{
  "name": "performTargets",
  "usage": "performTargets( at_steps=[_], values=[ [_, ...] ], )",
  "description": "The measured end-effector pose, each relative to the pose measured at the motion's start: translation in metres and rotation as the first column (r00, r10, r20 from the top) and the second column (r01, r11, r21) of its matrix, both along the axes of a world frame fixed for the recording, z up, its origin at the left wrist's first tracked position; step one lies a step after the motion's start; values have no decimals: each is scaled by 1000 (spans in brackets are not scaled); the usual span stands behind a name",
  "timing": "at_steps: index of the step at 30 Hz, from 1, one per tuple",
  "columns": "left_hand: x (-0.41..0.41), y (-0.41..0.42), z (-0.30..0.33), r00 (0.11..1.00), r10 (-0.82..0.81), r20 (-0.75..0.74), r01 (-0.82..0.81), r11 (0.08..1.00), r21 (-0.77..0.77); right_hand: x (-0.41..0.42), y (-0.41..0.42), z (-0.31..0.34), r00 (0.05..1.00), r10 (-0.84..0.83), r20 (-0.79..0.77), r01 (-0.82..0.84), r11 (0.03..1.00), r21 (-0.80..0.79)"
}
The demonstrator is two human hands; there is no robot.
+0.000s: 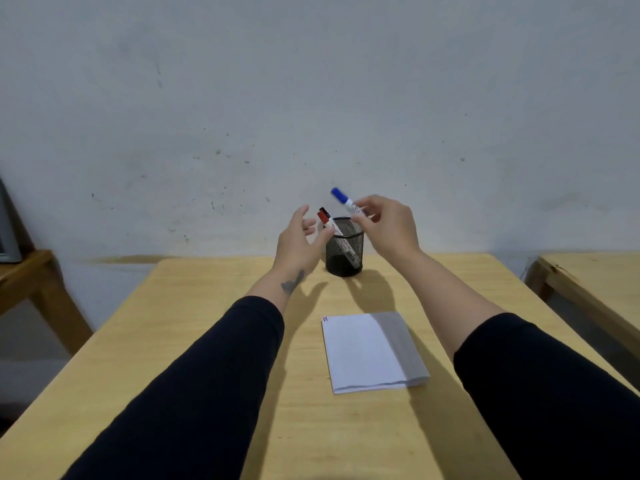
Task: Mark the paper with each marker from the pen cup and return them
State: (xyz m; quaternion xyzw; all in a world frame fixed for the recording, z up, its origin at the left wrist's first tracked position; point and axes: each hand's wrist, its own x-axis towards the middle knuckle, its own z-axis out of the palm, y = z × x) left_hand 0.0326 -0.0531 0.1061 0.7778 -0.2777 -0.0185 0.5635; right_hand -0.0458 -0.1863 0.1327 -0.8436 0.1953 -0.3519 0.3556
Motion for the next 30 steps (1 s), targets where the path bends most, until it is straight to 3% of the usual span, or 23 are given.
performTargets(
  at_steps=[4,6,13,17,19,25,30],
  values=[
    [18,-33,-28,994,82,-66,-68,980,188,38,-22,27,992,-41,117,34,998,60],
    [24,-48,-36,991,113,-77,-98,979,176,58,-32,31,992,-64,109,58,997,59],
    [43,-86,-50,987,102,-124,-98,994,40,101,-49,-10,972,-74,-223,52,993,-104],
    [45,-88,-51,994,69,-84,-64,996,62,112,-53,-27,881,-228,-415,79,935,-345],
    [46,-86,-53,996,58,-71,-53,996,68,114,-52,-31,846,-286,-450,103,916,-388],
    [49,-81,-49,995,50,-81,-43,996,83,103,-50,-21,889,-195,-414,111,969,-219],
    [37,-63,-21,998,61,-2,-59,974,217,73,-42,-2,925,-153,-348,108,984,-145]
  ],
)
